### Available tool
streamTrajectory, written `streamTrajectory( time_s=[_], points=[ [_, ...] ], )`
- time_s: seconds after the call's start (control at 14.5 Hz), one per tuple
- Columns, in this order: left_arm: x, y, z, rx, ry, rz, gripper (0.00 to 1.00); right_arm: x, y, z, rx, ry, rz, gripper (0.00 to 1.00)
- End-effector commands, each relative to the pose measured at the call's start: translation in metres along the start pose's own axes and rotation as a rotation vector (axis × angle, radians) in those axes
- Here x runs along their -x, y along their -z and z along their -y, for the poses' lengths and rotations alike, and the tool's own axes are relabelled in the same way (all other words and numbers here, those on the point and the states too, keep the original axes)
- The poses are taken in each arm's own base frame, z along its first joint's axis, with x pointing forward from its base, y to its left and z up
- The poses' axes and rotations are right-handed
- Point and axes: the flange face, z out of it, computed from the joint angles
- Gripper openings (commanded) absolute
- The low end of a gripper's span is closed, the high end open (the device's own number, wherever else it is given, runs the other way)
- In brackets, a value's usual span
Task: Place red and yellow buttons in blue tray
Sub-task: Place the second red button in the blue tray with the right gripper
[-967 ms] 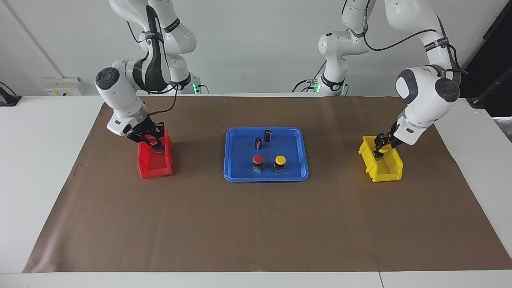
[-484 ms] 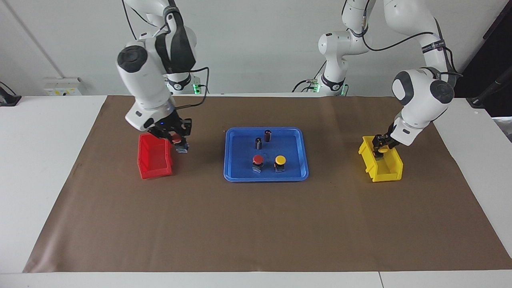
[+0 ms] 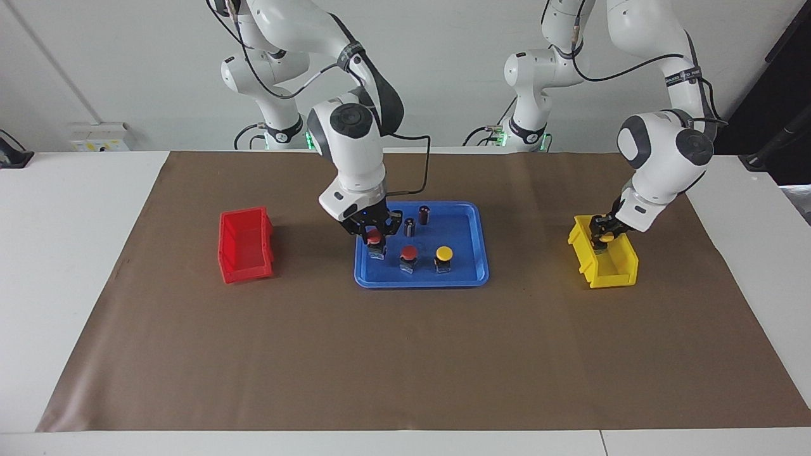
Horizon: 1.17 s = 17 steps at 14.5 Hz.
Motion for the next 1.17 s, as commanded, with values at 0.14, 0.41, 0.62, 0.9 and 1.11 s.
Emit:
streamTrajectory(
  time_s=[0.14, 0.41, 0.62, 0.9, 1.11],
  points=[
    [-0.006, 0.037, 0.005, -0.011, -0.008, -0.007, 0.01, -0.012, -0.031, -0.001, 0.007, -0.017, -0.010, 0.25],
    [-0.006, 0.154, -0.030, -0.008, -0.023, 0.063, 0.01, -0.012, -0.031, -0.002, 0.008, -0.025, -0.007, 0.69],
    [0.005, 0.169, -0.101, -0.003, 0.071, 0.088, 0.01, -0.020, -0.012, -0.008, 0.003, -0.035, -0.024, 1.00],
    [0.005, 0.153, -0.186, 0.003, 0.037, 0.031, 0.01, -0.058, 0.113, -0.100, 0.044, -0.104, -0.047, 1.00],
    [-0.004, 0.125, -0.236, 0.047, -0.022, 0.002, 0.01, -0.055, 0.175, -0.187, 0.057, -0.084, -0.018, 1.00]
  ],
)
